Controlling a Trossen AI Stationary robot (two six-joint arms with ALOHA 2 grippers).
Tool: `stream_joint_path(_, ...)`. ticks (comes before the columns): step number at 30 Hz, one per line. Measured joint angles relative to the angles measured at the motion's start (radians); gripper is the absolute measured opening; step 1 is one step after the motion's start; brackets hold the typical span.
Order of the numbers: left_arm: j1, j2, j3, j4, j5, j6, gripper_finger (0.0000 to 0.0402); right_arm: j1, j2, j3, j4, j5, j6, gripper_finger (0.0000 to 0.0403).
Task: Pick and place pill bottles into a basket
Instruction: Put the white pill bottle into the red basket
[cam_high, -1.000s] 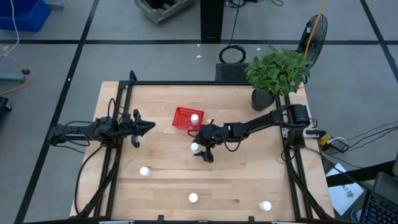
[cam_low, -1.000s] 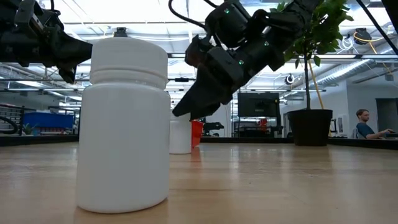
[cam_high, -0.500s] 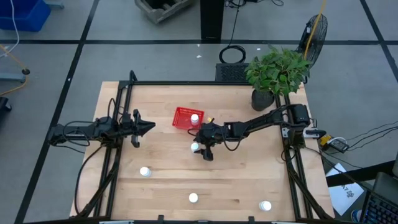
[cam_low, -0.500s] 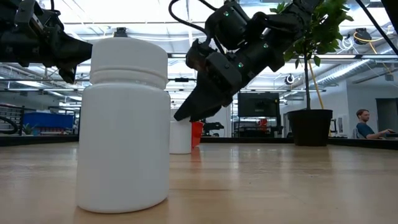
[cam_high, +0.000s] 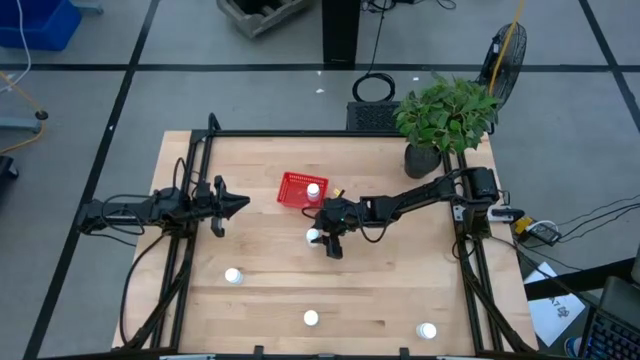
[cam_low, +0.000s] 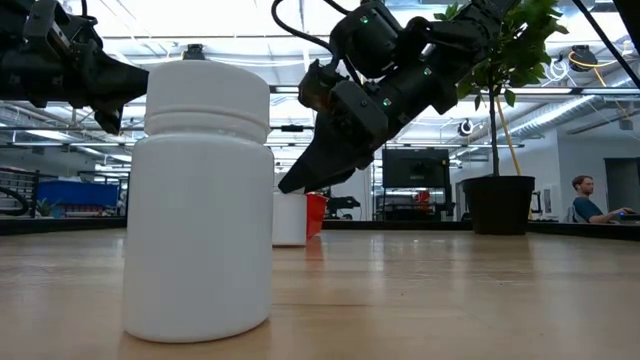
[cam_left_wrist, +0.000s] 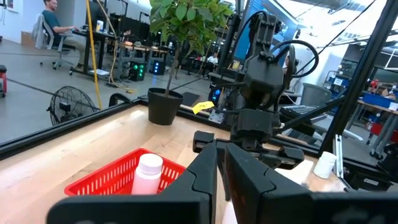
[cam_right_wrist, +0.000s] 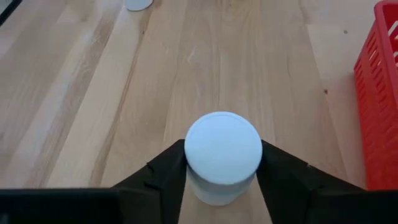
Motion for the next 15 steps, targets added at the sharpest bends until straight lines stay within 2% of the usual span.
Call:
stream_joint_path(3, 0.0, 0.0, 0.0, 0.0, 0.0, 0.0, 0.0037, 0.0, 0.0, 0.0, 0.004, 0.0, -0.004, 0.0147)
stream_joint_path(11, 0.0, 0.0, 0.0, 0.0, 0.0, 0.0, 0.0037, -0.001, 0.0, 0.0, 0.045, 0.0, -0.024, 0.0161)
stream_joint_path(15, 0.0, 0.0, 0.0, 0.0, 0.0, 0.0, 0.0037, -0.006, -0.006, 0.0, 0.08, 0.002, -0.038, 0.0154)
